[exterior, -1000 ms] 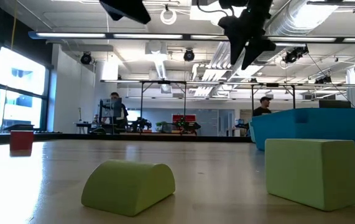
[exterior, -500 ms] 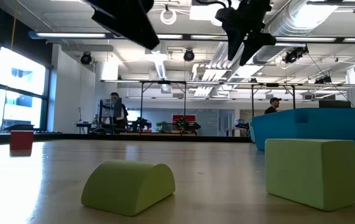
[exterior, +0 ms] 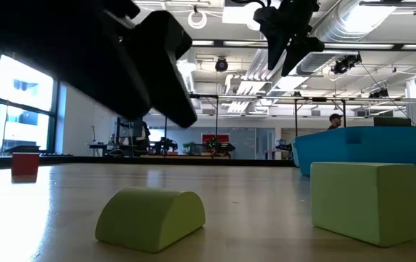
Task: Sort & place blocks by color
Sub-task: Put the green wooden block into the white bin
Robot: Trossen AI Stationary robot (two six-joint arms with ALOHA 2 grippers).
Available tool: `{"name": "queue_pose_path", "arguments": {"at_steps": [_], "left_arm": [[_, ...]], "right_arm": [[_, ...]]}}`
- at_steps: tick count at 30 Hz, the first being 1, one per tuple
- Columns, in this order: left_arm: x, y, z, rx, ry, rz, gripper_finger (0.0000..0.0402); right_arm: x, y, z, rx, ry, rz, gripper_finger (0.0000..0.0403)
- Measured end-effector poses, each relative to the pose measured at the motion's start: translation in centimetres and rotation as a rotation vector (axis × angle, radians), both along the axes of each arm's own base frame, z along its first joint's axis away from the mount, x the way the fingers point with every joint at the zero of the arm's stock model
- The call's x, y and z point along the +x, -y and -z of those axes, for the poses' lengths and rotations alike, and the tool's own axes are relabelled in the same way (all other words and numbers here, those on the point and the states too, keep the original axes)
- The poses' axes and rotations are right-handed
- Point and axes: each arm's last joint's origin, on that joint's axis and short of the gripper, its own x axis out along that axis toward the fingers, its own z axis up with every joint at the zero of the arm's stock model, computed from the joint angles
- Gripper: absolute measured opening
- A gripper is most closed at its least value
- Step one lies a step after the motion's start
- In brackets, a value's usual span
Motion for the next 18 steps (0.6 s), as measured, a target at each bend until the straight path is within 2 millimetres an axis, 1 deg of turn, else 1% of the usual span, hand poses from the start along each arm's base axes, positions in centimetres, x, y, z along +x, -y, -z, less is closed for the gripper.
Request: {"name": "queue_pose_path", "arguments": {"at_steps": [8, 13, 18], "left_arm": [[0.3, 1.2, 2.2, 0.006, -0.005, 0.051, 0.0243], [0.5, 1.2, 2.4, 0.004, 0.011, 0.050, 0.0243], [0.7, 1.1, 3.1, 0.025, -0.002, 0.080, 0.0243]], "right_arm": [[0.0, 0.0, 0.0, -0.008, -0.002, 0.004, 0.0200], [0.0, 0.1, 0.0, -0.024, -0.007, 0.011, 0.0200], [0.0, 0.1, 0.0, -0.024, -0.007, 0.011, 0.0200]]}}
